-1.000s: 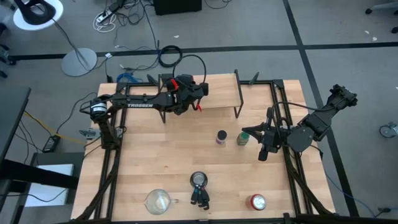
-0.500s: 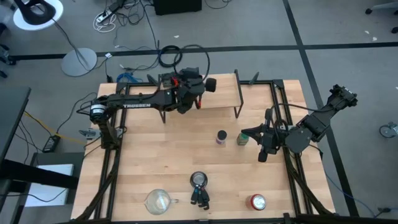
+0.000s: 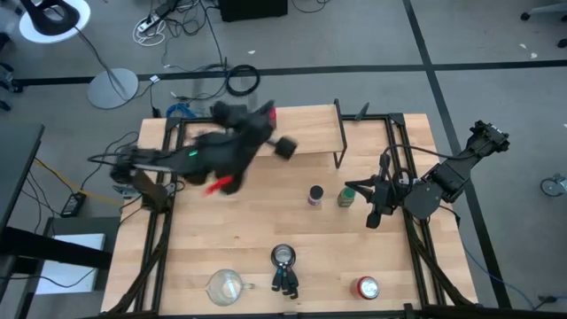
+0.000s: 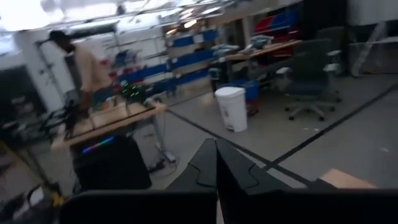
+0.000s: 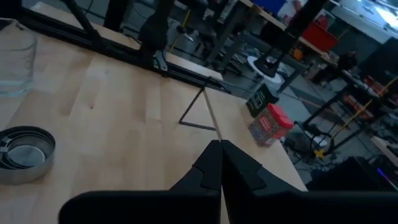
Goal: Shelf spices
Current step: Put the red seasoning can on the shelf
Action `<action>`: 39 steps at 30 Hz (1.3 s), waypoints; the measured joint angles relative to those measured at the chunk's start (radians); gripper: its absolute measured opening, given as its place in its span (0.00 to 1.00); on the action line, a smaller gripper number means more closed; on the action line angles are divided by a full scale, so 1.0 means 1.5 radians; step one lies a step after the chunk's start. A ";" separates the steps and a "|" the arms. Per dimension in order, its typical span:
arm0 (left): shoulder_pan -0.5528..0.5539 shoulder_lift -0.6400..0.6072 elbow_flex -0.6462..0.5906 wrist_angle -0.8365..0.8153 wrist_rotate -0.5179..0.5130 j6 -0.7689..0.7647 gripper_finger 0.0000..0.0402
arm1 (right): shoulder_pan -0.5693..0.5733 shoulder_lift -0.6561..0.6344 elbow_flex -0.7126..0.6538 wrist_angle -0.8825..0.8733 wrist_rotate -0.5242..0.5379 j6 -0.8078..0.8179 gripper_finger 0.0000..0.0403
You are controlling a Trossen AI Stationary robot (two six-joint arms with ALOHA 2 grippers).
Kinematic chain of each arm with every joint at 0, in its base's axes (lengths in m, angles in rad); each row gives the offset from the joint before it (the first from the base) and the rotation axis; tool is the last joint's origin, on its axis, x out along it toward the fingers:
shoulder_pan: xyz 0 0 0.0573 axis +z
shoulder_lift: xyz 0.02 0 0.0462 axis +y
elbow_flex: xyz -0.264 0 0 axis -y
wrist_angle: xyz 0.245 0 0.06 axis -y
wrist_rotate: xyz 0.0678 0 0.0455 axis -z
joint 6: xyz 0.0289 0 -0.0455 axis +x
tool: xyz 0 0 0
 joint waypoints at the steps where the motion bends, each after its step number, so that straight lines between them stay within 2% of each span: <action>1: -0.027 -0.017 0.000 -0.010 -0.010 0.018 0.00 | 0.000 0.000 0.000 -0.002 0.001 0.006 0.00; 6: -0.175 -0.079 0.000 -0.134 -0.080 0.038 0.00 | -0.014 0.004 0.000 -0.006 0.006 0.027 0.00; 9: -0.255 -0.101 0.000 -0.273 -0.151 -0.037 0.00 | -0.037 0.010 0.000 -0.005 0.006 0.028 0.00; 11: -0.298 -0.118 0.000 -0.429 -0.153 -0.175 0.00 | -0.062 0.015 -0.001 0.002 0.006 0.028 0.00; 12: -0.314 -0.123 0.000 -0.513 -0.153 -0.277 0.00 | -0.080 0.019 -0.001 0.012 0.006 0.027 0.00; 16: -0.356 -0.126 -0.025 -0.908 -0.155 -0.759 0.00 | -0.168 0.038 -0.001 0.104 -0.011 -0.002 0.00; 17: -0.361 -0.125 -0.051 -0.965 -0.155 -0.880 0.00 | -0.195 0.046 -0.001 0.142 -0.037 -0.014 0.00; 18: -0.362 -0.129 -0.091 -0.944 -0.158 -0.928 0.00 | -0.220 0.055 -0.001 0.177 -0.077 -0.027 0.00; 21: -0.362 -0.160 -0.229 -0.831 -0.141 -0.923 0.00 | -0.297 0.097 -0.001 0.289 -0.227 -0.069 0.00; 23: -0.362 -0.177 -0.306 -0.829 -0.119 -0.978 0.00 | -0.337 0.133 -0.001 0.363 -0.294 -0.090 0.00; 26: -0.363 -0.187 -0.410 -0.851 -0.111 -1.129 0.00 | -0.394 0.189 0.003 0.440 -0.333 -0.108 0.00; 31: -0.374 -0.196 -0.572 -0.822 -0.054 -1.331 0.00 | -0.490 0.276 0.015 0.468 -0.384 -0.085 0.00; 34: -0.376 -0.191 -0.676 -0.692 -0.020 -1.354 0.00 | -0.542 0.328 0.016 0.492 -0.431 -0.048 0.00; 39: -0.376 -0.191 -0.824 -0.443 -0.005 -1.352 0.00 | -0.601 0.398 0.016 0.547 -0.456 -0.010 0.00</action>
